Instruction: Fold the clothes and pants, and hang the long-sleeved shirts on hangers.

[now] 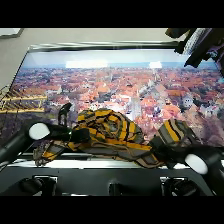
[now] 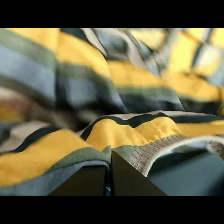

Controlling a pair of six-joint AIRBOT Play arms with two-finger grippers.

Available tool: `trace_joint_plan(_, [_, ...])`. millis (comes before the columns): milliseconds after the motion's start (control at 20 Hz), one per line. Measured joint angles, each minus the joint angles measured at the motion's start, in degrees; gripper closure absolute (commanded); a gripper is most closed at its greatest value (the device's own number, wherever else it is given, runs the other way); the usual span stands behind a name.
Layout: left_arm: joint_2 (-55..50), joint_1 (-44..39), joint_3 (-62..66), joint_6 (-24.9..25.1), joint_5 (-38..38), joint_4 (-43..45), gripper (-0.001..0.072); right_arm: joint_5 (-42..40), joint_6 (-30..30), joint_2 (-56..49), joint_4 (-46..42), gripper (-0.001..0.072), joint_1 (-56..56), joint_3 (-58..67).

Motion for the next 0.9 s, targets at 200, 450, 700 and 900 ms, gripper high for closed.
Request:
trace_joint_plan(200, [-8.81, 0.57, 0.55, 2.86, 4.28, -2.69, 0.0489, -10.43, -2.29, -13.11, 0.35, 0.0509, 0.00, 0.00])
trace_joint_plan(450, [-12.96, 2.69, 1.57, 4.37, 7.32, -4.09, 0.0169, -13.92, -3.61, -17.14, -2.56, 0.0270, 0.00, 1.77])
trace_joint_plan(700, [-10.10, 7.76, 4.61, 5.49, 1.55, 4.72, 0.0164, -2.60, -16.09, -12.79, -8.52, 0.0320, 0.85, 11.52])
trace_joint_plan(900, [-4.31, 8.33, 5.33, 8.33, -1.73, 12.59, 0.0164, 5.53, -22.47, -12.28, -10.67, 0.0211, 10.32, 16.06])
